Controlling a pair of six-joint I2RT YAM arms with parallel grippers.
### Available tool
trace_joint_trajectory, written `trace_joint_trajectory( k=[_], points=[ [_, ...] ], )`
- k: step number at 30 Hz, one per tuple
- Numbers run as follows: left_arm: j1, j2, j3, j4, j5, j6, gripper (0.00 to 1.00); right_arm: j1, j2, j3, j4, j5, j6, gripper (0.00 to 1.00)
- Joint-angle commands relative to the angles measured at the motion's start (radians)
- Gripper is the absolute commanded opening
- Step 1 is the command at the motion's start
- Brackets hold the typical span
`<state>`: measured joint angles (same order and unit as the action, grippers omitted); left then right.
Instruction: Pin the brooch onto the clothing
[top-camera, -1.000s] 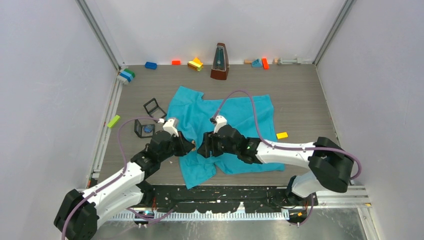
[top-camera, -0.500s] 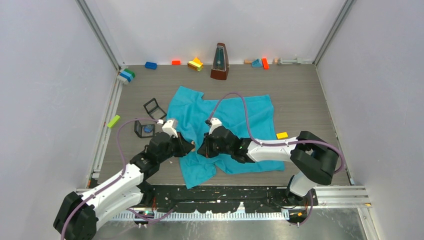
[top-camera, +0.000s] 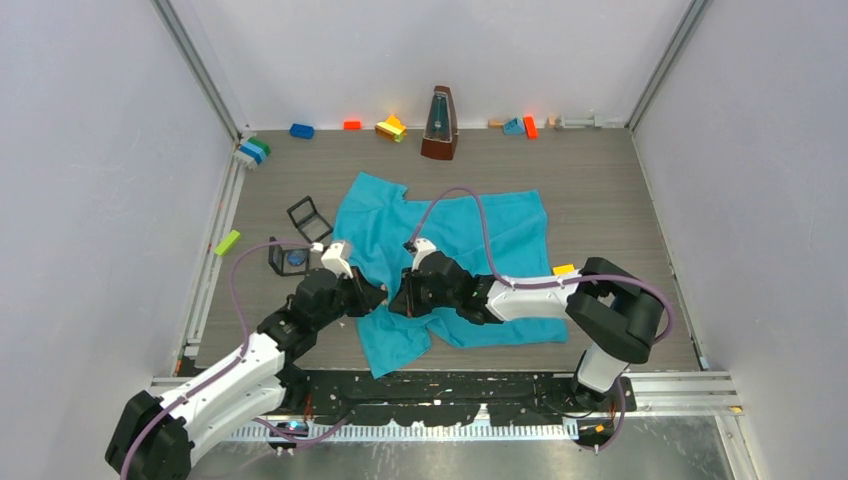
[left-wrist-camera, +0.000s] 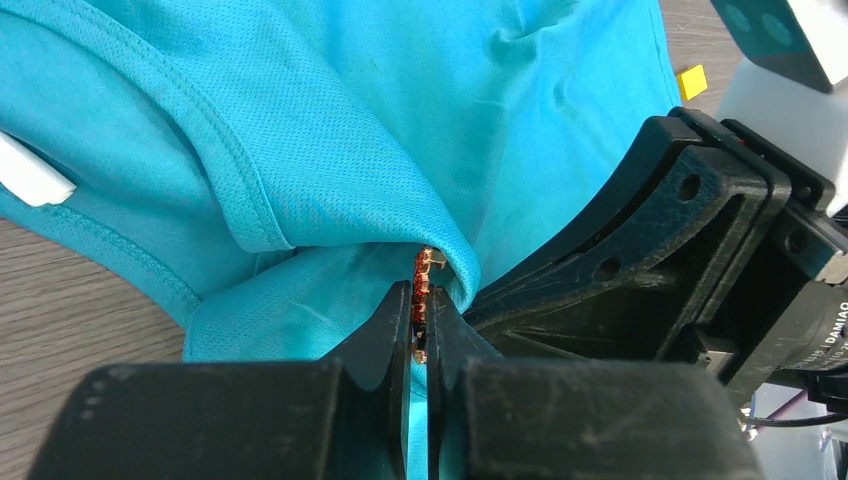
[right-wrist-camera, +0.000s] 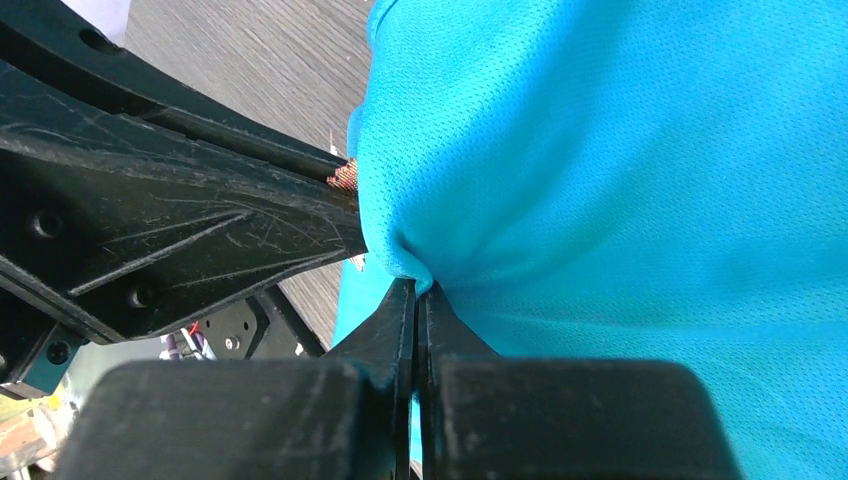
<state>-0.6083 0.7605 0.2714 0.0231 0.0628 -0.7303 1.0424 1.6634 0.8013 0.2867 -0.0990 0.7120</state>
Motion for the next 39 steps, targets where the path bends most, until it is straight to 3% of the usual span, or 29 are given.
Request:
trace_joint_trajectory(
  k=[1, 39],
  points=[
    [0.003, -0.029, 0.005, 0.107, -0.014, -0.017, 0.0, 0.003, 0.028, 0.032, 0.044, -0.046, 0.015, 0.01],
    [0.013, -0.099, 0.011, 0.141, -0.014, -0.057, 0.0, 0.003, 0.115, 0.008, 0.073, -0.062, 0.114, 0.0]
  ],
)
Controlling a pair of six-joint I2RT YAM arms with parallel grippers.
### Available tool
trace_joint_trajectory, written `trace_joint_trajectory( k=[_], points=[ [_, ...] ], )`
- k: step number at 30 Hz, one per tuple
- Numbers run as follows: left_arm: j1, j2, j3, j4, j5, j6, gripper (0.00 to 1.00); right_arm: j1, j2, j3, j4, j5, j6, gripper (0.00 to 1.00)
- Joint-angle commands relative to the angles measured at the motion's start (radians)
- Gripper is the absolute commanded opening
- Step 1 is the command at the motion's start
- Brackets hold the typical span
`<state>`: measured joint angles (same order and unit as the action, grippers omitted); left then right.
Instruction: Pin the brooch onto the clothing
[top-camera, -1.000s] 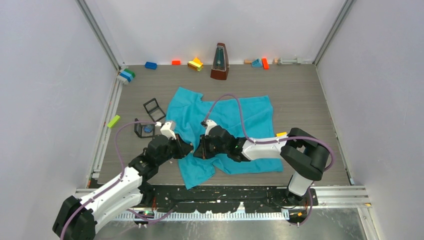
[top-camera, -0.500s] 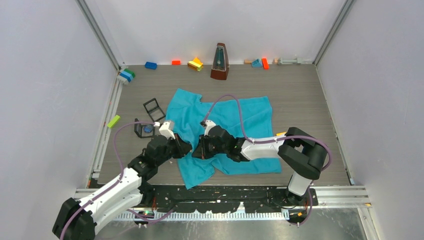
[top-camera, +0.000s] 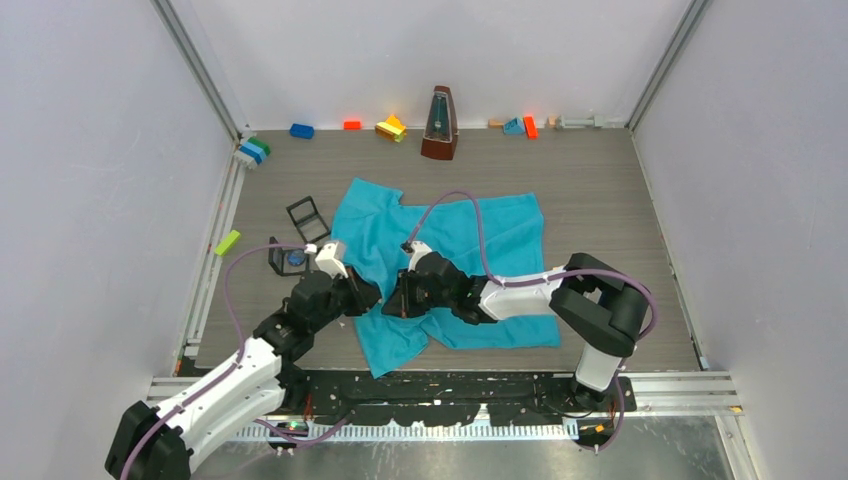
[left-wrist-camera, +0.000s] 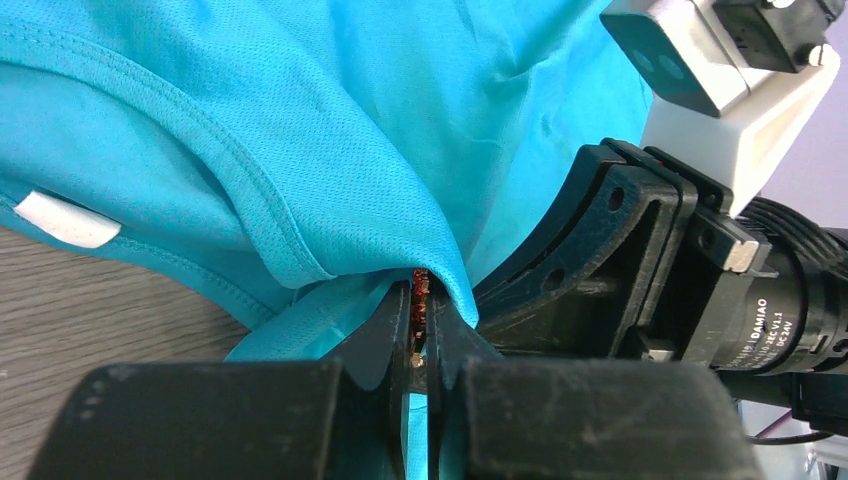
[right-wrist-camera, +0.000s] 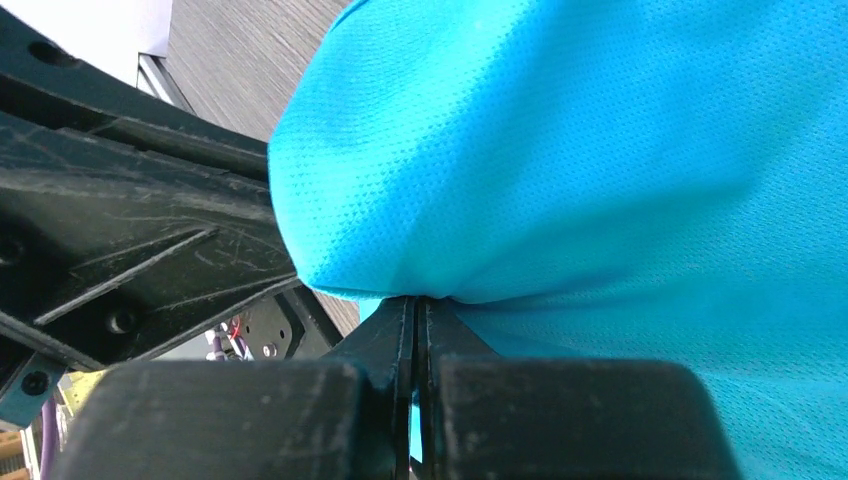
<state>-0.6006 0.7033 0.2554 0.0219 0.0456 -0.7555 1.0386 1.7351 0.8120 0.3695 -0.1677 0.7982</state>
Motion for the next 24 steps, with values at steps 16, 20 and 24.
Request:
trace_joint_trajectory(
  k=[16, 20, 24],
  points=[
    [0.01, -0.07, 0.012, 0.129, 0.01, -0.047, 0.0, -0.005, 0.045, -0.027, -0.007, 0.041, 0.063, 0.0],
    [0.012, -0.065, 0.008, 0.125, 0.022, -0.047, 0.0, -0.008, 0.043, -0.037, 0.007, 0.024, 0.061, 0.01],
    [0.015, -0.05, -0.001, 0.132, 0.027, -0.05, 0.0, -0.008, 0.018, -0.037, 0.015, 0.008, 0.044, 0.0]
  ],
)
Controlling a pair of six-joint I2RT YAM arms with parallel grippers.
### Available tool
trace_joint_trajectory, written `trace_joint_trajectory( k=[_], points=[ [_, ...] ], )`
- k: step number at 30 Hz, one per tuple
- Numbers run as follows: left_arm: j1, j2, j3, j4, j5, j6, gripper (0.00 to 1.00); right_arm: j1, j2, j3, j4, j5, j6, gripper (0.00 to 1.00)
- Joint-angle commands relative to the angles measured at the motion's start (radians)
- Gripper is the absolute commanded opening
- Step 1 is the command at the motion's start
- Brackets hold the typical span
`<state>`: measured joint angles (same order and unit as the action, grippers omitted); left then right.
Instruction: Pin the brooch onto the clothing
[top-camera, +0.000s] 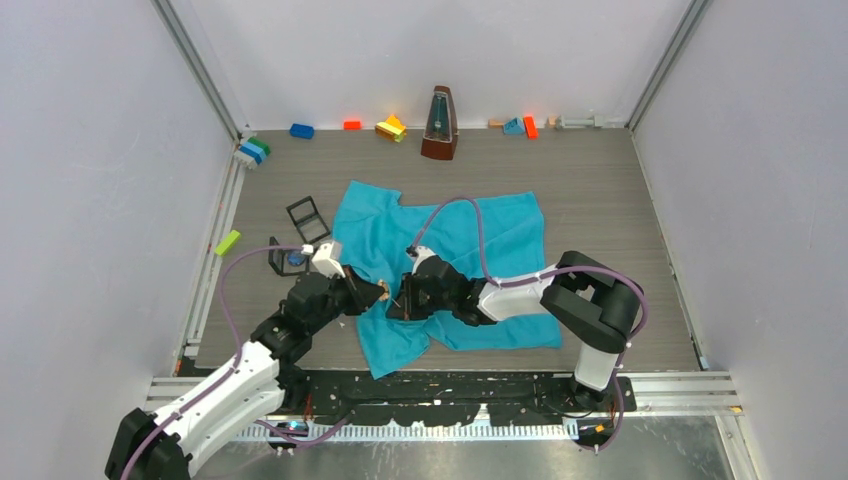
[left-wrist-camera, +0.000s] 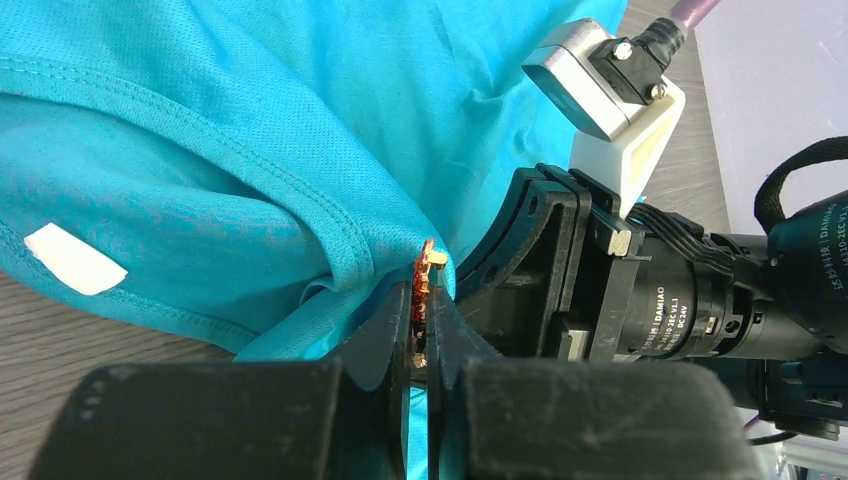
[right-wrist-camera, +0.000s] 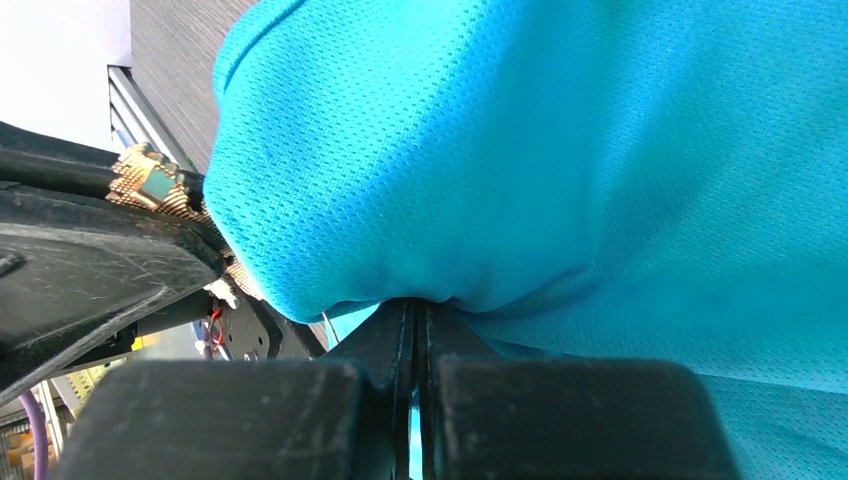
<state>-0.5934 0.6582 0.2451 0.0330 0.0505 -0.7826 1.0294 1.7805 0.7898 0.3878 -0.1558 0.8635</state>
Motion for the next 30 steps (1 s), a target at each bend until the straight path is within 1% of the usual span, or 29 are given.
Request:
trace_joint_trajectory(
  k=[1, 4, 5, 7, 8, 9, 10, 12, 14, 20, 22, 24, 27, 29, 30],
  points=[
    [0.006, 0.001, 0.008, 0.124, 0.026, -0.023, 0.0, 0.001, -0.041, -0.013, -0.009, -0.005, -0.024, 0.0],
    [0.008, 0.028, 0.008, 0.129, 0.041, -0.014, 0.0, 0.001, -0.075, -0.003, -0.033, -0.007, -0.038, 0.01],
    [0.008, 0.041, 0.007, 0.132, 0.049, -0.011, 0.0, 0.001, -0.094, -0.002, -0.047, -0.006, -0.04, 0.03],
    [0.01, 0.066, 0.002, 0.147, 0.062, -0.008, 0.0, 0.001, -0.133, -0.006, -0.058, 0.001, -0.039, 0.11],
    [0.01, 0.075, 0.002, 0.152, 0.07, -0.006, 0.0, 0.001, -0.165, -0.017, -0.06, 0.01, -0.039, 0.17],
    [0.011, 0.081, 0.004, 0.153, 0.076, -0.001, 0.0, 0.001, -0.18, -0.021, -0.065, 0.016, -0.038, 0.2],
    [0.011, 0.086, 0.006, 0.151, 0.082, 0.004, 0.0, 0.0, -0.213, -0.029, -0.073, 0.029, -0.037, 0.26],
    [0.014, 0.094, 0.014, 0.143, 0.101, 0.016, 0.0, -0.004, -0.255, -0.04, -0.085, 0.044, -0.038, 0.33],
    [0.016, 0.1, 0.024, 0.129, 0.122, 0.029, 0.0, -0.01, -0.287, -0.047, -0.089, 0.053, -0.038, 0.37],
    [0.036, 0.099, 0.055, 0.09, 0.194, 0.071, 0.0, -0.038, -0.333, -0.054, -0.087, 0.055, -0.061, 0.4],
    [0.049, 0.099, 0.069, 0.063, 0.214, 0.078, 0.0, -0.052, -0.366, -0.063, -0.087, 0.045, -0.07, 0.44],
    [0.067, 0.104, 0.075, 0.047, 0.252, 0.081, 0.0, -0.07, -0.419, -0.076, -0.098, 0.037, -0.089, 0.51],
    [0.104, 0.127, 0.086, 0.039, 0.312, 0.071, 0.0, -0.115, -0.508, -0.114, -0.109, 0.015, -0.123, 0.63],
    [0.132, 0.149, 0.102, 0.038, 0.377, 0.059, 0.0, -0.17, -0.547, -0.152, -0.082, -0.05, -0.155, 0.69],
    [0.145, 0.161, 0.112, 0.037, 0.408, 0.056, 0.0, -0.214, -0.557, -0.166, -0.066, -0.115, -0.16, 0.7]
  ],
)
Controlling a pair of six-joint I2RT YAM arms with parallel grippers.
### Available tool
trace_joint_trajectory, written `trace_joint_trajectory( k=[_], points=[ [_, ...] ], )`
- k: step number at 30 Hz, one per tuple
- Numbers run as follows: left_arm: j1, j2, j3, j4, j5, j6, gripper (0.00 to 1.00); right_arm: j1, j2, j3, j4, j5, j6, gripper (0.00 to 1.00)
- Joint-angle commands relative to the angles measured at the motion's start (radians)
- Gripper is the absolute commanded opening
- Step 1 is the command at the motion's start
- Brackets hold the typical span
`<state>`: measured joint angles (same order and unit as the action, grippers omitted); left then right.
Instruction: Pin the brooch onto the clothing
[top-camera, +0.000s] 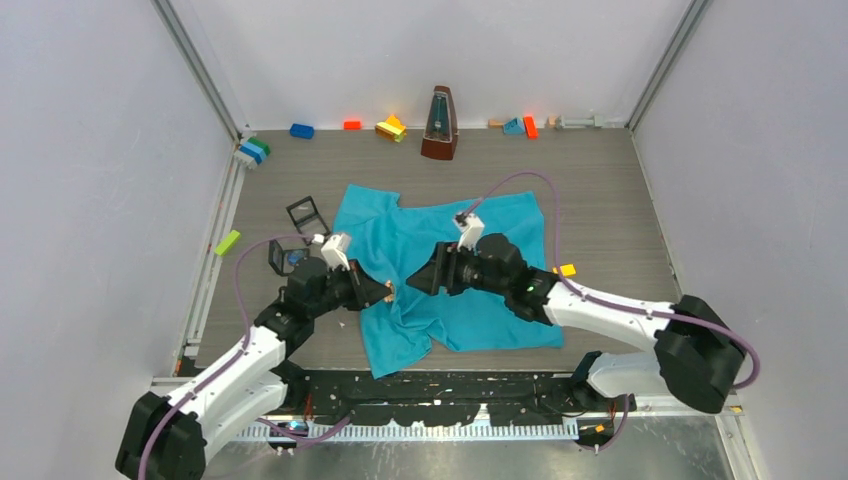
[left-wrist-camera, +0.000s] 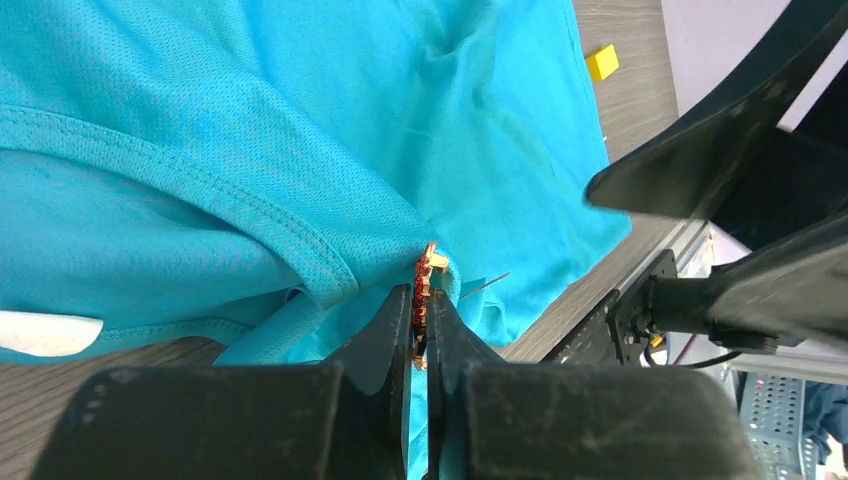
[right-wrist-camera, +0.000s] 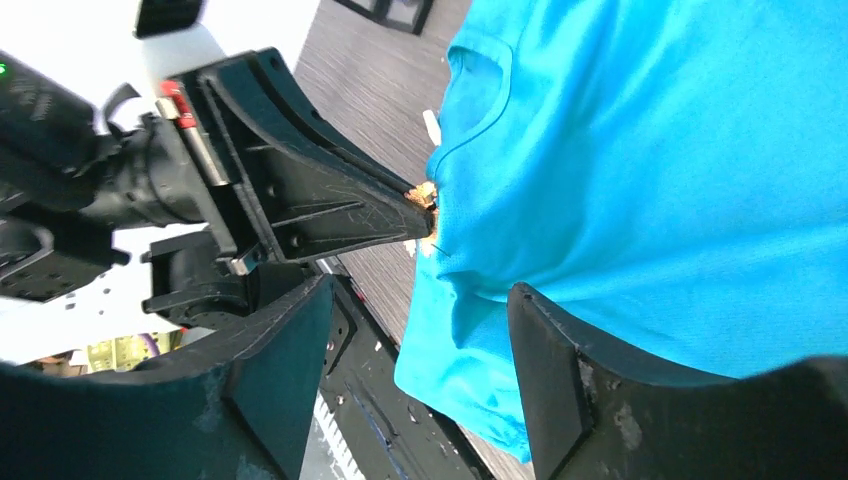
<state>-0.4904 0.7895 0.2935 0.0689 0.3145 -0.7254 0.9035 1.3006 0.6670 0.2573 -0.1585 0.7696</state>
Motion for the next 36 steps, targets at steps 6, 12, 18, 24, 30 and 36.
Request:
trace_joint_trajectory(
  k=[6, 12, 18, 24, 30, 36],
  points=[
    [0.115, 0.102, 0.153, -0.039, 0.32, 0.0, 0.0, -0.179, -0.153, -0.125, 0.185, -0.335, -0.116, 0.75],
    [0.169, 0.208, 0.232, -0.046, 0.506, 0.005, 0.0, -0.18, -0.203, -0.143, 0.205, -0.404, -0.154, 0.75],
    [0.183, 0.277, 0.26, -0.004, 0.606, -0.019, 0.0, -0.181, -0.199, -0.134, 0.221, -0.432, -0.201, 0.72],
    [0.184, 0.319, 0.353, -0.135, 0.723, 0.07, 0.0, -0.186, -0.112, -0.088, 0.253, -0.46, -0.216, 0.69],
    [0.184, 0.309, 0.355, -0.104, 0.766, 0.103, 0.0, -0.186, -0.024, -0.045, 0.289, -0.499, -0.213, 0.69],
    [0.184, 0.318, 0.359, -0.077, 0.804, 0.096, 0.0, -0.186, 0.0, -0.023, 0.297, -0.534, -0.204, 0.65]
  ],
)
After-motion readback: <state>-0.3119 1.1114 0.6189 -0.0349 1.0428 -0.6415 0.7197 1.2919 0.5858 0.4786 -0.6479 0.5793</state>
